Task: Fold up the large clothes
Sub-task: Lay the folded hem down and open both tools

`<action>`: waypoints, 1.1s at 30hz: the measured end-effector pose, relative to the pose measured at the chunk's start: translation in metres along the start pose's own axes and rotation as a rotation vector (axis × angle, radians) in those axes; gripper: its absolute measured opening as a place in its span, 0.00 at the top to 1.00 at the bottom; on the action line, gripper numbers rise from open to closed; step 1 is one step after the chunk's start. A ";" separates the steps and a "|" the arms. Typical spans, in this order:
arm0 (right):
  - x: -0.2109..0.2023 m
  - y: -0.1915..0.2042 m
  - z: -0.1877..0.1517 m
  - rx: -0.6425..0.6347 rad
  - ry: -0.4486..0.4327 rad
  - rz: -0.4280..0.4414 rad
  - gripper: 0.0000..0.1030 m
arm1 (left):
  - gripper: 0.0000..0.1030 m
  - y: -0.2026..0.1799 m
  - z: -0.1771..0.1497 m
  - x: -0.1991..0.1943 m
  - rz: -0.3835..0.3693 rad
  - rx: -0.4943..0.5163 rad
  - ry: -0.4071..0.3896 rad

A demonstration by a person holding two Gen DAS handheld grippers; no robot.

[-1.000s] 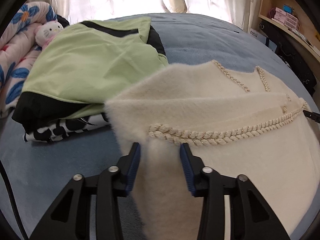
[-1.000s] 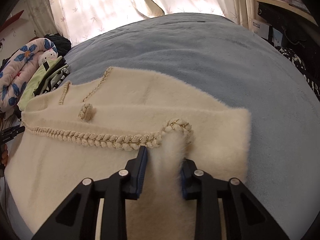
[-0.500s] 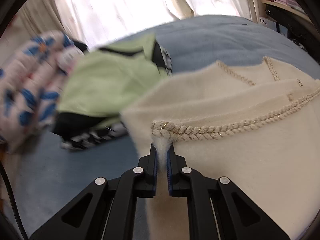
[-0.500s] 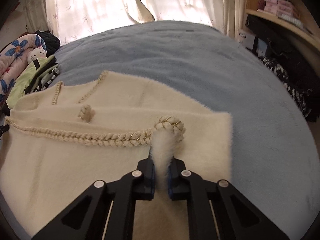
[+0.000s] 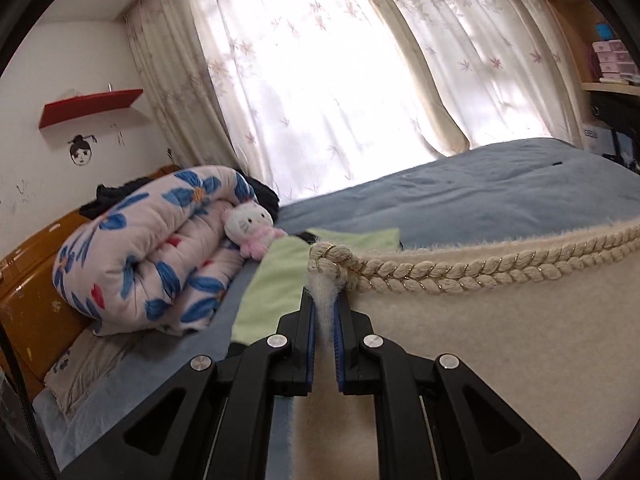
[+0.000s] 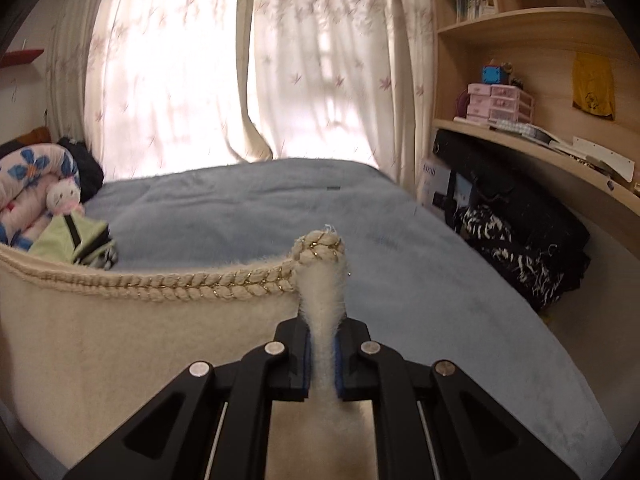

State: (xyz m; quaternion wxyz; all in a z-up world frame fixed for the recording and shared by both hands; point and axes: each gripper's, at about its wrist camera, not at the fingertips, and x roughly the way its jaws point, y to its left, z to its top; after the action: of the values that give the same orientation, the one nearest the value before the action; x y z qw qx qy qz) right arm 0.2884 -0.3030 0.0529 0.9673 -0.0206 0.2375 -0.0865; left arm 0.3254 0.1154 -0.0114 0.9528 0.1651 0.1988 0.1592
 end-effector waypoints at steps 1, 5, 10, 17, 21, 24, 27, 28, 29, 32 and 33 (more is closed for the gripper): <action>0.012 0.003 0.007 0.003 -0.007 -0.004 0.93 | 0.95 -0.003 0.004 0.007 0.010 -0.005 -0.004; 0.079 0.013 0.011 0.020 0.063 -0.035 0.93 | 0.95 -0.031 0.007 0.062 0.045 0.013 0.033; 0.184 0.035 -0.034 -0.021 0.282 -0.111 0.93 | 0.95 -0.085 -0.043 0.154 0.086 0.104 0.209; 0.216 0.013 -0.066 0.094 0.383 -0.078 0.93 | 0.93 -0.096 -0.071 0.170 0.107 0.091 0.195; 0.214 0.008 -0.065 0.137 0.414 -0.057 0.85 | 0.86 -0.088 -0.068 0.165 0.099 0.076 0.197; 0.193 -0.006 -0.057 0.225 0.400 -0.029 0.77 | 0.69 -0.070 -0.060 0.154 0.051 0.037 0.219; 0.161 -0.010 -0.041 0.265 0.317 0.020 0.76 | 0.61 -0.040 -0.046 0.129 0.033 -0.056 0.193; 0.150 -0.004 -0.036 0.247 0.292 0.035 0.76 | 0.61 -0.030 -0.040 0.116 0.033 -0.102 0.162; 0.141 0.005 -0.033 0.223 0.276 0.050 0.76 | 0.61 -0.023 -0.034 0.106 0.018 -0.133 0.141; 0.131 0.045 -0.027 0.180 0.285 0.145 0.76 | 0.61 -0.028 -0.018 0.086 -0.077 -0.167 0.131; 0.130 0.060 -0.027 0.177 0.296 0.181 0.76 | 0.61 -0.037 -0.015 0.081 -0.107 -0.161 0.142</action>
State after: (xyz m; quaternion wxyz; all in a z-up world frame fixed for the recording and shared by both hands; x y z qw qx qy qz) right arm 0.3986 -0.2671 -0.0353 0.9237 0.0986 0.3696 -0.0220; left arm 0.3987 0.1156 -0.0650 0.9536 0.0654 0.2612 0.1348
